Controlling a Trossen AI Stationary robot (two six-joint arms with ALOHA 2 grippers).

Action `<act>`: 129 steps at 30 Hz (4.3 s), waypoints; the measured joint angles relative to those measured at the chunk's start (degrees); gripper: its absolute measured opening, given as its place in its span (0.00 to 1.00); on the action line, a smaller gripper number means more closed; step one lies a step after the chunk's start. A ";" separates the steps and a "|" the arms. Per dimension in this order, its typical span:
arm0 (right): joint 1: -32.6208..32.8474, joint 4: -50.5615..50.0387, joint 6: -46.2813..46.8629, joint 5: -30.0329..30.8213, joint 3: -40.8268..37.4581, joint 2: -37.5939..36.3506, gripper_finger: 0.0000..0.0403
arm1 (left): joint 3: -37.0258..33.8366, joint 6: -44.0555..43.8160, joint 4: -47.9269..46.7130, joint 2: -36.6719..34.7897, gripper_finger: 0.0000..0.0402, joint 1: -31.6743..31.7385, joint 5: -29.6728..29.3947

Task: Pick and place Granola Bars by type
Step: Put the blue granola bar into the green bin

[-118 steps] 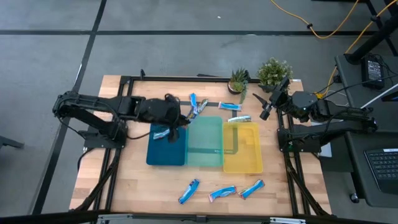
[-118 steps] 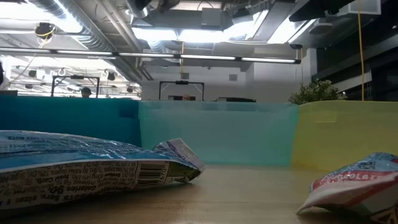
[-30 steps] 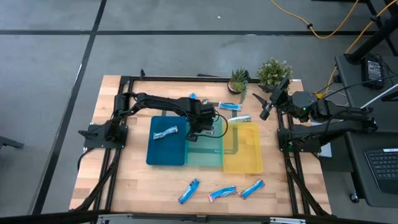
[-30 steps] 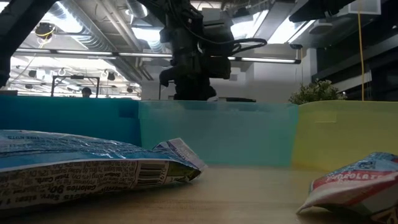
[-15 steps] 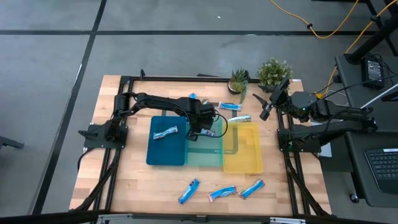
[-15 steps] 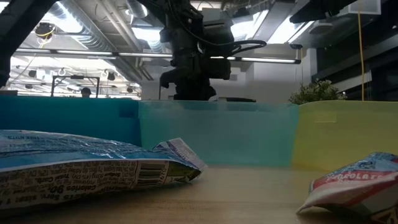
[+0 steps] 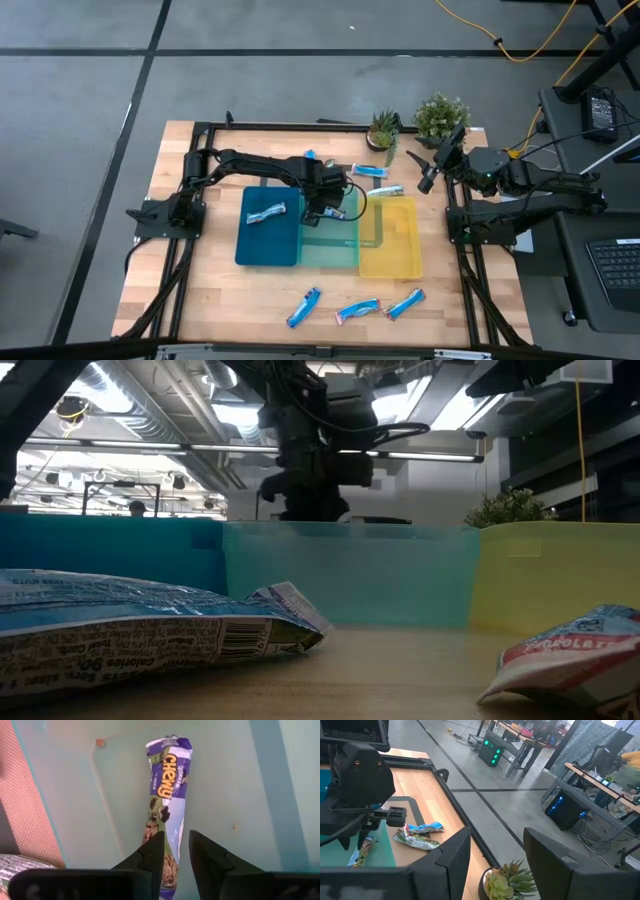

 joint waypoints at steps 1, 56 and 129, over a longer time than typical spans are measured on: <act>0.01 0.02 -0.01 0.00 0.00 0.01 0.46 | 0.00 0.00 0.15 -0.01 0.20 -0.04 -0.01; 0.00 0.09 0.08 -0.63 0.00 0.00 0.46 | 18.01 -45.61 -16.57 -22.73 0.06 -33.96 -9.91; 0.00 -4.98 -0.23 -0.63 0.00 0.00 0.46 | 20.22 -87.26 -13.86 11.15 0.49 -45.57 -15.12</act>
